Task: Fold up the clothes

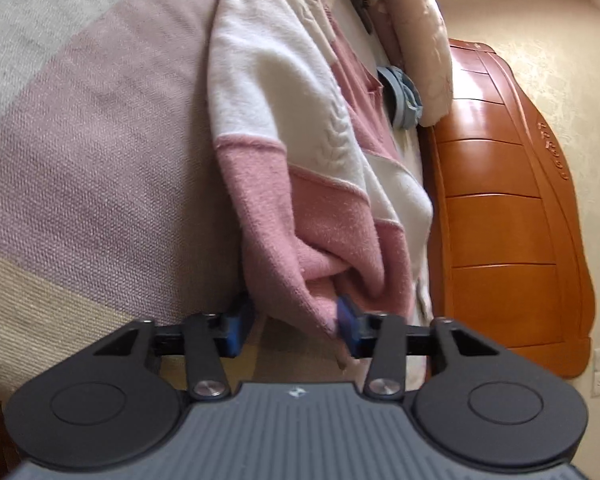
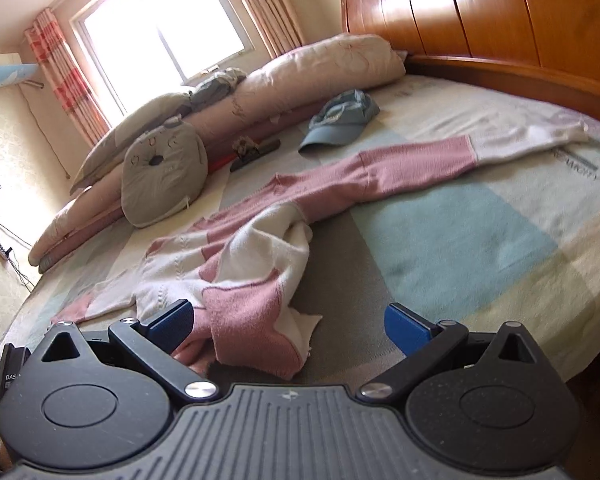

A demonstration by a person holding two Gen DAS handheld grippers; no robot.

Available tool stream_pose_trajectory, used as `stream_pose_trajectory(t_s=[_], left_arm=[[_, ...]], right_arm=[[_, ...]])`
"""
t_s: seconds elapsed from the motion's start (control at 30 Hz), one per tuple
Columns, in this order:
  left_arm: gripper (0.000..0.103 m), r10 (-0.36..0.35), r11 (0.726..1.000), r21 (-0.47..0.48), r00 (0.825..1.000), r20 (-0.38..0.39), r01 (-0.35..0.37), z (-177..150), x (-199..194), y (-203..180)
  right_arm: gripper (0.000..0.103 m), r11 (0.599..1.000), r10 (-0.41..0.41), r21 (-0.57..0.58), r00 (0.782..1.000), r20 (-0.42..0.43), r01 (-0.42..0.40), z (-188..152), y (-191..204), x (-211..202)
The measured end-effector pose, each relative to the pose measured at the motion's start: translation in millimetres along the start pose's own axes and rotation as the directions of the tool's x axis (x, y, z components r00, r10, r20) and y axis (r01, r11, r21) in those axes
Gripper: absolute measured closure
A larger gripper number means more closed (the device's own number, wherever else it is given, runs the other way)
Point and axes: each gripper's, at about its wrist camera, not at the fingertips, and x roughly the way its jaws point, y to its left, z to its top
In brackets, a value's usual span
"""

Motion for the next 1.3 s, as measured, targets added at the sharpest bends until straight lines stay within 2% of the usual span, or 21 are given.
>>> stream_pose_trajectory(t_s=[0.03, 0.1, 0.13, 0.23, 0.3, 0.47, 0.57, 0.67, 0.7, 0.77, 0.8, 0.87, 0.93, 0.97, 1.03, 1.17, 1.23, 1.3], left_arm=[[0.078, 0.004, 1.000, -0.012, 1.000, 0.005, -0.004, -0.3, 2.4, 2.2], [0.085, -0.003, 0.998, -0.059, 1.000, 0.010, 0.004, -0.3, 2.3, 9.4], [0.094, 0.005, 0.998, -0.059, 1.000, 0.016, -0.004, -1.0, 0.4, 9.7], [0.094, 0.076, 0.996, 0.051, 0.994, 0.072, -0.080, -2.5, -13.7, -4.8], [0.095, 0.088, 0.987, 0.124, 0.989, 0.119, -0.103, 2.1, -28.6, -16.0], [0.096, 0.124, 0.965, 0.205, 0.975, 0.186, -0.162, 14.9, -73.5, -25.3], [0.097, 0.189, 0.949, 0.205, 0.955, 0.230, -0.237, 19.8, -96.7, -18.5], [0.098, 0.233, 0.946, 0.164, 0.937, 0.262, -0.281, 24.3, -117.9, -2.0], [0.098, 0.243, 0.946, 0.149, 0.933, 0.265, -0.289, 25.3, -123.0, 4.3], [0.098, 0.249, 0.947, 0.141, 0.939, 0.237, -0.287, 29.7, -123.5, 10.5], [0.098, 0.265, 0.942, 0.144, 0.933, 0.242, -0.304, 30.7, -124.0, 10.2], [0.098, 0.293, 0.918, 0.186, 0.915, 0.279, -0.350, 29.6, -129.6, 5.9], [0.098, 0.295, 0.896, 0.237, 0.902, 0.314, -0.376, 29.9, -133.5, -3.8], [0.097, 0.288, 0.887, 0.264, 0.902, 0.321, -0.378, 30.5, -134.1, -9.7], [0.095, 0.266, 0.874, 0.319, 0.909, 0.320, -0.368, 31.8, -132.4, -22.8], [0.078, 0.243, 0.825, 0.447, 0.931, 0.270, -0.345, 31.1, -102.4, -53.4], [0.073, 0.244, 0.779, 0.531, 0.941, 0.234, -0.334, 24.5, -81.4, -70.8], [0.064, 0.251, 0.714, 0.623, 0.947, 0.199, -0.320, 15.0, -58.4, -90.8]], right_arm=[[0.000, 1.000, 0.004, -0.003, 1.000, -0.003, -0.004, -0.9, 1.2, 0.8], [0.000, 1.000, 0.005, -0.013, 1.000, -0.006, -0.005, -1.6, 3.7, 1.2], [0.000, 1.000, 0.002, -0.020, 1.000, -0.007, -0.003, -1.9, 4.9, 1.1], [0.000, 1.000, -0.008, -0.028, 1.000, -0.006, 0.008, -3.4, 4.5, -0.2], [0.000, 1.000, -0.017, -0.027, 1.000, -0.007, 0.016, -4.1, 2.9, -0.7], [0.000, 1.000, -0.015, -0.012, 1.000, -0.010, 0.014, -3.3, -0.9, 0.5], [0.000, 1.000, -0.006, -0.011, 1.000, -0.017, 0.006, -3.3, -0.5, 2.6], [0.000, 1.000, -0.005, -0.019, 1.000, -0.024, 0.005, -3.6, 0.6, 3.9], [0.000, 1.000, -0.006, -0.020, 1.000, -0.027, 0.005, -3.6, 0.8, 4.4], [0.000, 1.000, -0.008, -0.021, 0.999, -0.033, 0.007, -4.0, 1.5, 6.4], [0.000, 1.000, -0.009, -0.021, 0.999, -0.037, 0.008, -4.1, 1.9, 7.5], [0.000, 1.000, -0.011, -0.021, 0.999, -0.044, 0.010, -4.5, 2.7, 9.7], [0.000, 1.000, -0.009, -0.025, 0.999, -0.050, 0.008, -5.5, 4.3, 11.3], [0.000, 1.000, -0.008, -0.028, 0.999, -0.053, 0.006, -5.9, 5.3, 12.0], [0.000, 0.999, -0.010, -0.039, 0.998, -0.062, 0.007, -6.6, 7.5, 13.1], [0.000, 0.998, -0.021, -0.056, 0.997, -0.073, 0.017, -8.6, 9.8, 12.8], [0.000, 0.998, -0.035, -0.060, 0.997, -0.073, 0.031, -9.3, 8.1, 10.0], [0.000, 0.996, -0.056, -0.069, 0.996, -0.070, 0.052, -10.2, 4.8, 6.3]])
